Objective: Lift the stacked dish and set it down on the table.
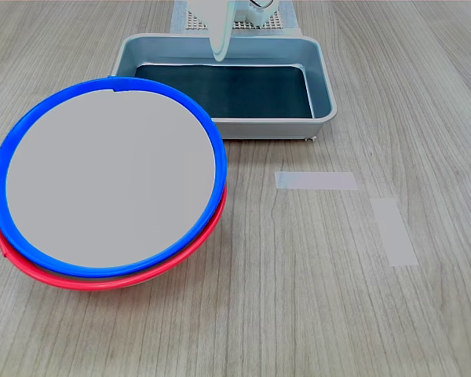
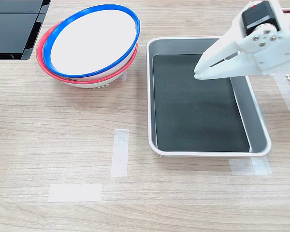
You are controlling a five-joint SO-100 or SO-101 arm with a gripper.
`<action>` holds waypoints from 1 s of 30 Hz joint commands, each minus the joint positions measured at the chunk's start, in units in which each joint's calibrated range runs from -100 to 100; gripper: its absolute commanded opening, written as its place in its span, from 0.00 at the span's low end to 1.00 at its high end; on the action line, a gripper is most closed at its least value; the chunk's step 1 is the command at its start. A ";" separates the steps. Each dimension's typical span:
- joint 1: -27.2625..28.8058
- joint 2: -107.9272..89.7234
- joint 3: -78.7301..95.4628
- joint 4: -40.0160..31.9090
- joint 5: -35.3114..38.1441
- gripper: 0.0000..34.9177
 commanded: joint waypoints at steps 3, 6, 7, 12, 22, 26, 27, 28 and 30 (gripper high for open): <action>0.06 -0.26 0.00 0.11 -0.05 0.01; 0.06 -0.26 0.00 0.11 -0.05 0.01; 0.06 -0.26 0.00 0.11 -0.05 0.01; 0.06 -0.26 0.00 0.11 -0.05 0.01; 0.53 7.85 -7.01 -0.96 4.15 0.01; 3.64 24.31 -19.94 -2.12 8.64 0.08; 4.20 27.38 -22.39 -2.20 8.99 0.13; 4.77 31.30 -25.40 -2.28 9.52 0.20; 5.71 38.29 -31.13 -2.45 9.96 0.32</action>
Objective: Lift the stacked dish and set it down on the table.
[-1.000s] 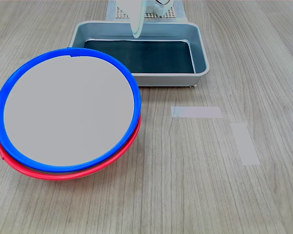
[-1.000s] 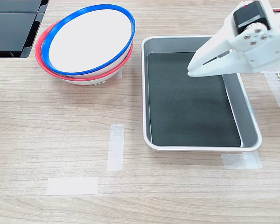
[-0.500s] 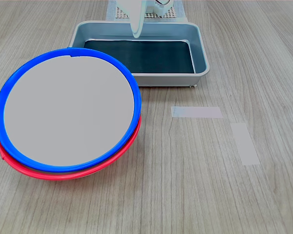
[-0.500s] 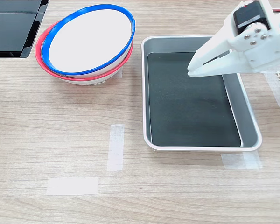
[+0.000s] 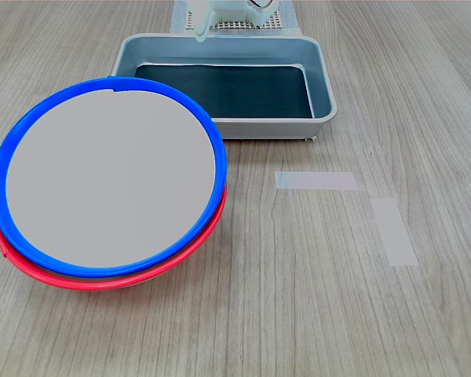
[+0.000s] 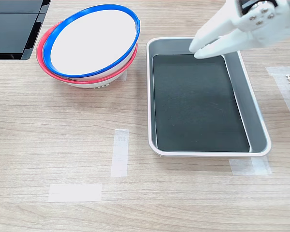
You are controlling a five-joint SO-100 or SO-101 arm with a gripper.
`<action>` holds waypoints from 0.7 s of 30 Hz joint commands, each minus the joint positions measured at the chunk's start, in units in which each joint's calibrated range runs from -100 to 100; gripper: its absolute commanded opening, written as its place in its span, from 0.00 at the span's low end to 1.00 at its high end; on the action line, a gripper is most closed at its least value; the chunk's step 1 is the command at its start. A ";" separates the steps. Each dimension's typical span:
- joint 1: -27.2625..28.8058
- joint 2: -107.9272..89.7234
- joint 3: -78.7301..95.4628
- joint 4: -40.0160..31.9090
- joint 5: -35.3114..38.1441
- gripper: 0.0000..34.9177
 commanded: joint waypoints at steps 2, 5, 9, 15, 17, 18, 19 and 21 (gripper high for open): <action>2.73 20.22 -18.18 -0.81 1.37 0.40; 3.49 31.40 -27.64 0.34 1.17 0.44; 4.81 44.11 -38.66 1.58 0.98 0.47; 6.22 54.17 -44.94 -2.13 1.12 0.48; 6.31 56.56 -45.76 -3.04 1.66 0.50; 6.31 58.18 -46.76 -2.96 1.90 0.50; 6.31 59.20 -47.49 -2.96 1.95 0.49; 6.31 60.91 -48.86 -3.29 1.90 0.48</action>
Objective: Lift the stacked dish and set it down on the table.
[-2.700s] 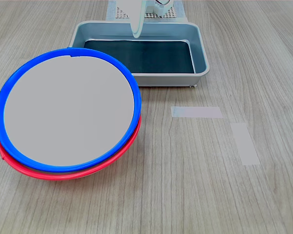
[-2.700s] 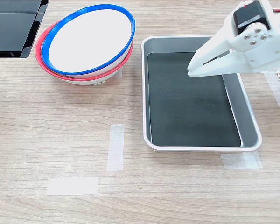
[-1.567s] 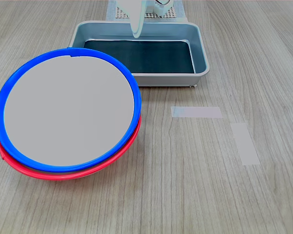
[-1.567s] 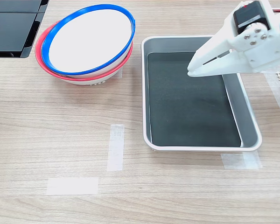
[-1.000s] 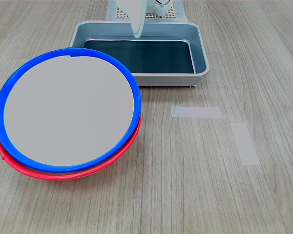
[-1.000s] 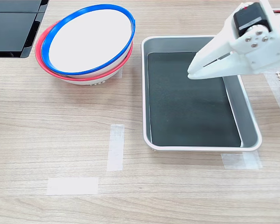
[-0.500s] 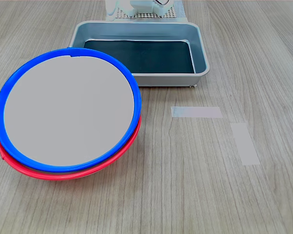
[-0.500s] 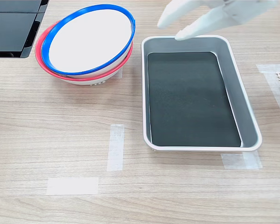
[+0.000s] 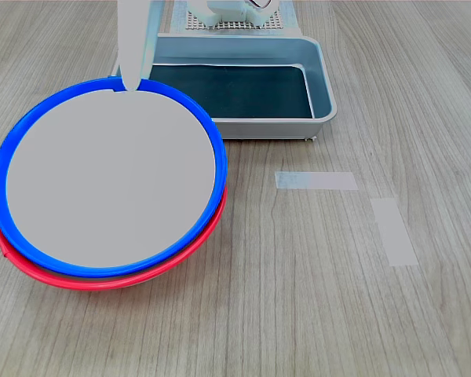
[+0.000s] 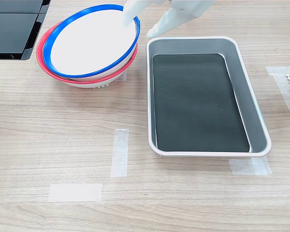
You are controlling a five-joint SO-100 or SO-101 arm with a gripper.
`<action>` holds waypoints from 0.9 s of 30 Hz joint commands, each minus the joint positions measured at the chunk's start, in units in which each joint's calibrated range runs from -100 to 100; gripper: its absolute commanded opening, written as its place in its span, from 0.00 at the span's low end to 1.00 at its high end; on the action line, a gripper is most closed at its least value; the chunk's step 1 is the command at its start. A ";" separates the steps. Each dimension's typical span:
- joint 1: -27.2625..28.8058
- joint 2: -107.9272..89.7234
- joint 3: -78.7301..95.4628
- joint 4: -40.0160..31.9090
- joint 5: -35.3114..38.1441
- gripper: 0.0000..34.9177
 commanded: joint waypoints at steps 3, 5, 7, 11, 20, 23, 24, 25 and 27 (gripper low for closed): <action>0.38 5.41 -7.12 -1.17 0.00 0.47; 0.48 7.46 -8.85 -1.17 0.00 0.45; 0.48 8.48 -9.49 -1.25 0.15 0.43; 0.29 9.67 -10.40 -1.67 0.15 0.15; -0.09 6.94 -12.04 -0.43 -0.39 0.00; -0.47 4.81 -12.04 0.15 -0.49 0.00; -0.75 3.96 -12.22 0.56 -0.49 0.00; -1.12 3.19 -12.31 1.06 -0.54 0.00; -2.44 1.83 -13.13 2.38 -0.98 0.00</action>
